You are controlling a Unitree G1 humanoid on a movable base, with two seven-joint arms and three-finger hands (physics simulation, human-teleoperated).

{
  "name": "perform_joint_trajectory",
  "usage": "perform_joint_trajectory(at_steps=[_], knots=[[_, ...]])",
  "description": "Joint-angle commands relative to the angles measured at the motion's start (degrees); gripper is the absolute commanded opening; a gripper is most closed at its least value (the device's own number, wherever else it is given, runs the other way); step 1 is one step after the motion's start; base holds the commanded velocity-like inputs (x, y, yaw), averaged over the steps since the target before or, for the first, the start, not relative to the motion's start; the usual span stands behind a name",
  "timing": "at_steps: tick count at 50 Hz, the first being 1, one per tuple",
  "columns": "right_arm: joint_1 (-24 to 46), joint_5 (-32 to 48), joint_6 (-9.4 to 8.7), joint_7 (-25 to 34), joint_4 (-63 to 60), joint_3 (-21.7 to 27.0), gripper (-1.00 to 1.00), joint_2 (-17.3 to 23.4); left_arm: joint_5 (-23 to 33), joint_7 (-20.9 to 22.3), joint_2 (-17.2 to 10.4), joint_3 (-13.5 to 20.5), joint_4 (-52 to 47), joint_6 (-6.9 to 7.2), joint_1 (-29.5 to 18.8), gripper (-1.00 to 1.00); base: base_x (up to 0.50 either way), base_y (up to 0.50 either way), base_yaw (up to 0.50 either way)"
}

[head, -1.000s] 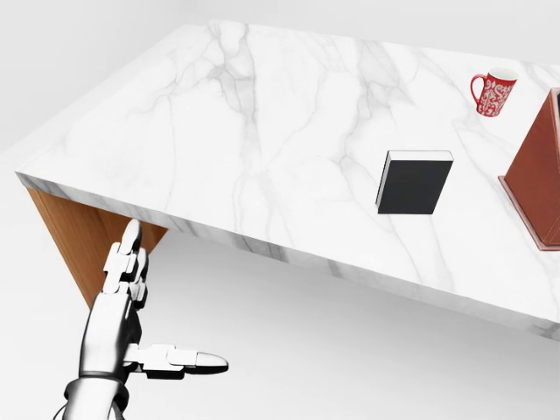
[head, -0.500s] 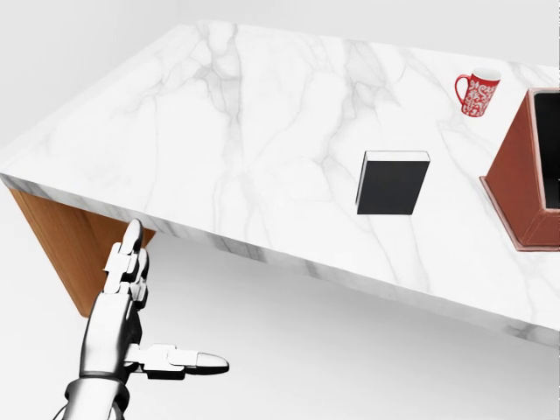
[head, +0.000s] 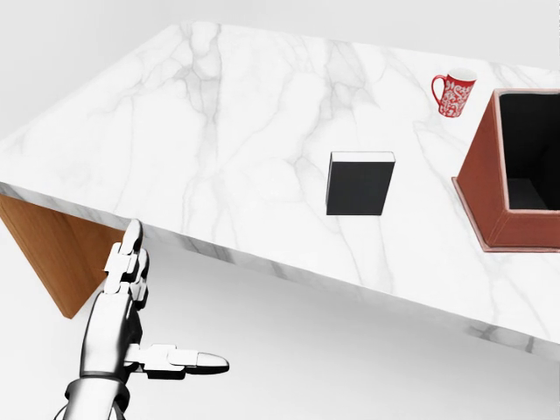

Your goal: Pick up the book and place it in the left compartment of the caddy.

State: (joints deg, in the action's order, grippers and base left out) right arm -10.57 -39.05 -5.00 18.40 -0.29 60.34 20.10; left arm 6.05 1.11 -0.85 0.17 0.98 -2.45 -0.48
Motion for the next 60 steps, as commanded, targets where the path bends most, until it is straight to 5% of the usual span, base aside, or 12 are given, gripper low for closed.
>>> perform_joint_trajectory(at_steps=[1, 60], knots=[[0.23, 0.15, 0.00, 0.04, 0.36, -0.05, 1.00, 0.00, -0.04, -0.08, 0.03, -0.04, -0.24, 0.24, 0.08, 1.00, 0.07, -0.18, 0.00], [0.08, 0.05, 0.00, -0.15, 0.07, 0.00, 1.00, 0.00, -0.08, -0.11, -0.03, 0.11, -0.54, 0.19, -0.06, 1.00, 0.07, -0.18, 0.00]])
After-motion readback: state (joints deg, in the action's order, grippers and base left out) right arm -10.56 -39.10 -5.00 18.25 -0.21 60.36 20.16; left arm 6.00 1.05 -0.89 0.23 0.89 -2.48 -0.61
